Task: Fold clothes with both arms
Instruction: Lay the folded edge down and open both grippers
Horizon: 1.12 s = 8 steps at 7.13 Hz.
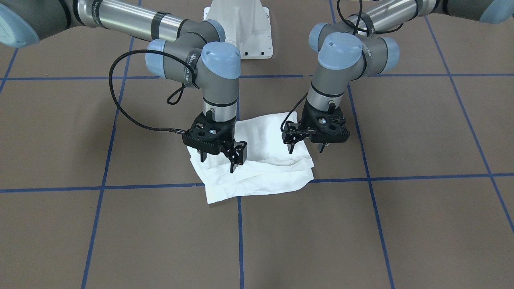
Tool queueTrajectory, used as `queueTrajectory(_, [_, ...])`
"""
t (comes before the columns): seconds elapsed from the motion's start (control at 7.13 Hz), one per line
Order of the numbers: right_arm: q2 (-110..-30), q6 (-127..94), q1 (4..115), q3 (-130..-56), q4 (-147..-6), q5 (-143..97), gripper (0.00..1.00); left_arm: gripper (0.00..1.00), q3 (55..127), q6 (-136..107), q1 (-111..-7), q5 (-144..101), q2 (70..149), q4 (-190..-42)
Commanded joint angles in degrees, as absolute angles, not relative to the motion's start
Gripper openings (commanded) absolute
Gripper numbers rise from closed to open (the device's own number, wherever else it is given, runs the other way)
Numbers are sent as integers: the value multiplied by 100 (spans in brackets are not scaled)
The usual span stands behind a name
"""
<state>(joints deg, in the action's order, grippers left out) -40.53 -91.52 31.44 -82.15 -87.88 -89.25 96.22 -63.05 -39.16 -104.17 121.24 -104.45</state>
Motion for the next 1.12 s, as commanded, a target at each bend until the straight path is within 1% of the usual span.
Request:
queueTrajectory(0.0, [-4113,-8887,2622,-8253,-8798,-8851,100,100,9730,-5757,-4113,-10669,11945,-10459])
queueTrajectory(0.28, [-4061,-8028,2470,-8131,-8789,-8562,100,100,9782,-5757,-4122,-10687,11944,-10441])
queueTrajectory(0.42, [-4034,-7981,2487,-7991,-8772,-8369,100,100,9826,-5757,-4148,-10696,11944,-10433])
queueTrajectory(0.56, [-3991,-7937,2505,-7667,-8450,-8002,100,100,9826,-5748,-4244,-10923,11944,-10424])
queueTrajectory(0.84, [-3326,-7710,2968,-6229,-7562,-7954,100,100,9870,-5748,-4298,-11083,11936,-10415])
queueTrajectory(0.98, [-3200,-7691,3023,-5796,-7228,-7684,100,100,9931,-5748,-4298,-11092,11927,-10406])
